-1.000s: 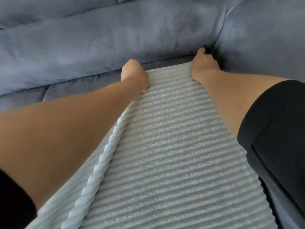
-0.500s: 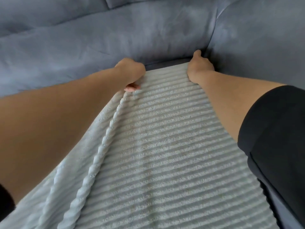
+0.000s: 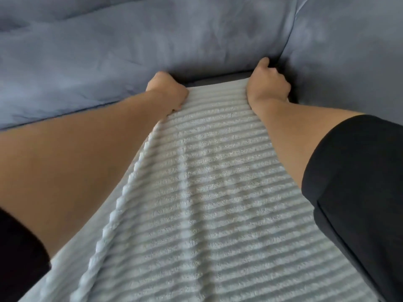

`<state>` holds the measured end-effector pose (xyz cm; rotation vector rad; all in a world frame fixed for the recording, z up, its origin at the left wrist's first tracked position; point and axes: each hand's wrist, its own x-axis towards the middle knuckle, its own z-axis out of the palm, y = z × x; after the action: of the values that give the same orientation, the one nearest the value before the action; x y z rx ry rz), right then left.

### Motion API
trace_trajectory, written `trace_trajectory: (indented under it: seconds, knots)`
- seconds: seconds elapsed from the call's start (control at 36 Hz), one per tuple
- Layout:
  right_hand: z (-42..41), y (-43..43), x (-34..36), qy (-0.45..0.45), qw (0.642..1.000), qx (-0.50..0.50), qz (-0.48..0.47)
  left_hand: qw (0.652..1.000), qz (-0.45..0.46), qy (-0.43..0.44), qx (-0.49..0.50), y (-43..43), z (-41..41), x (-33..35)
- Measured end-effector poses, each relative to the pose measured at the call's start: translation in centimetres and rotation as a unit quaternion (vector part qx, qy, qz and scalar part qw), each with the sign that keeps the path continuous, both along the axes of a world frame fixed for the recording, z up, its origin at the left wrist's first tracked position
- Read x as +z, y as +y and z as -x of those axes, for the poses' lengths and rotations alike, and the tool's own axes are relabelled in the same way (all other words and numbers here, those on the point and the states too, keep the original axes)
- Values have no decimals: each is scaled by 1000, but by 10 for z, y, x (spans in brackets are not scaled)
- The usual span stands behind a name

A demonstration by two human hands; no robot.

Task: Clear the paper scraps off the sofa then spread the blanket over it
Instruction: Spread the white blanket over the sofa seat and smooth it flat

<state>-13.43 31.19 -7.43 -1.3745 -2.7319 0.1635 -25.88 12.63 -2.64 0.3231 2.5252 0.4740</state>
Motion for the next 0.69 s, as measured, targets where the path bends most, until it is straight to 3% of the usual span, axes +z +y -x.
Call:
trace_trajectory:
  seconds: [0.08,0.17,0.31,0.39,0.5,0.58,0.69]
  knots:
    - [2,5,8,-13,1000,13,-3,991,-8,-130,33,-13,11,14]
    - [3,9,16,-37,999,19,-12,960,-91,-245,98,-39,18,24]
    - [6,6,19,-54,998,8,-13,951,-125,-280,25,-49,17,35]
    - [4,6,16,-41,999,8,-18,967,-126,-220,-19,-48,20,42]
    - [4,7,17,-36,999,1,-13,996,-10,-33,-78,-42,20,32]
    - [6,9,17,-26,999,-4,-24,992,21,96,-78,-33,16,10]
    - [7,11,3,2,998,-13,-64,980,3,196,-36,-28,9,-24]
